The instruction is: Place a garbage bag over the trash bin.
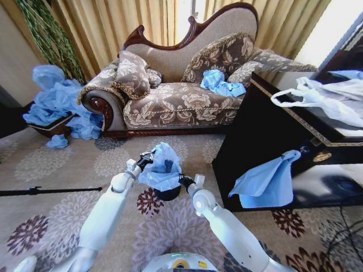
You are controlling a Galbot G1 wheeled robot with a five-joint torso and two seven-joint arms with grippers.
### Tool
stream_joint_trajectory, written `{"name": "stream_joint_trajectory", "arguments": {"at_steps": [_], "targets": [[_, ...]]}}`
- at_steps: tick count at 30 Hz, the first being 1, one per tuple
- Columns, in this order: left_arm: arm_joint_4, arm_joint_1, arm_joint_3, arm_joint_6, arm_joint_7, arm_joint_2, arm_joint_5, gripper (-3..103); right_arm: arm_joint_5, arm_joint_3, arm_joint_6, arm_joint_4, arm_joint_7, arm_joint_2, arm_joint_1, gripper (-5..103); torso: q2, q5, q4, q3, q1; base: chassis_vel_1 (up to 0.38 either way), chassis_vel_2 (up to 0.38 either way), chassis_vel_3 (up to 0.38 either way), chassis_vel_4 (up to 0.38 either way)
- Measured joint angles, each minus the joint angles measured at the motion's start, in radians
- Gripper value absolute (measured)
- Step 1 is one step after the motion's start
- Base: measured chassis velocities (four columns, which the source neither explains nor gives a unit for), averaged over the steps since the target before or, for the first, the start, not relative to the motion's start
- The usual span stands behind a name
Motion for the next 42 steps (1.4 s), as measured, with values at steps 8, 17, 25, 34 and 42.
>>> {"name": "stream_joint_trajectory", "arguments": {"at_steps": [8,17,25,34,42], "targets": [[-0.171,0.086,-0.048,0.029,-0.159,0.04,-0.096,0,-0.013,-0.006,0.001,0.006,-0.002,-0.019,0.027,0,0.0,0.0001,0.0,0.0,0.0,0.0,0.0,0.0,0.0],[-0.297,0.226,-0.089,0.065,-0.301,-0.001,-0.168,0,-0.026,-0.019,0.0,0.006,-0.006,-0.035,0.069,0,0.0,-0.0001,0.0001,0.0,0.0,0.0,0.0,0.0,0.0],[-0.287,0.247,-0.091,0.056,-0.428,-0.06,-0.165,0,-0.041,-0.014,0.0,0.009,-0.001,-0.043,0.082,-3,0.0,0.0001,0.0,0.0,0.0,0.0,0.0,0.0,0.0],[-0.185,0.221,-0.091,0.024,-0.566,-0.076,-0.156,0,-0.095,0.02,0.019,0.087,0.023,-0.067,0.023,4,0.0,0.0,0.0,0.0,0.0,0.0,0.0,0.0,0.0],[-0.158,0.22,-0.091,0.018,-0.595,-0.082,-0.154,0,-0.076,0.037,0.033,0.151,0.054,-0.06,-0.032,31,0.0,-0.0001,0.0,0.0,0.0,0.0,0.0,0.0,0.0]]}}
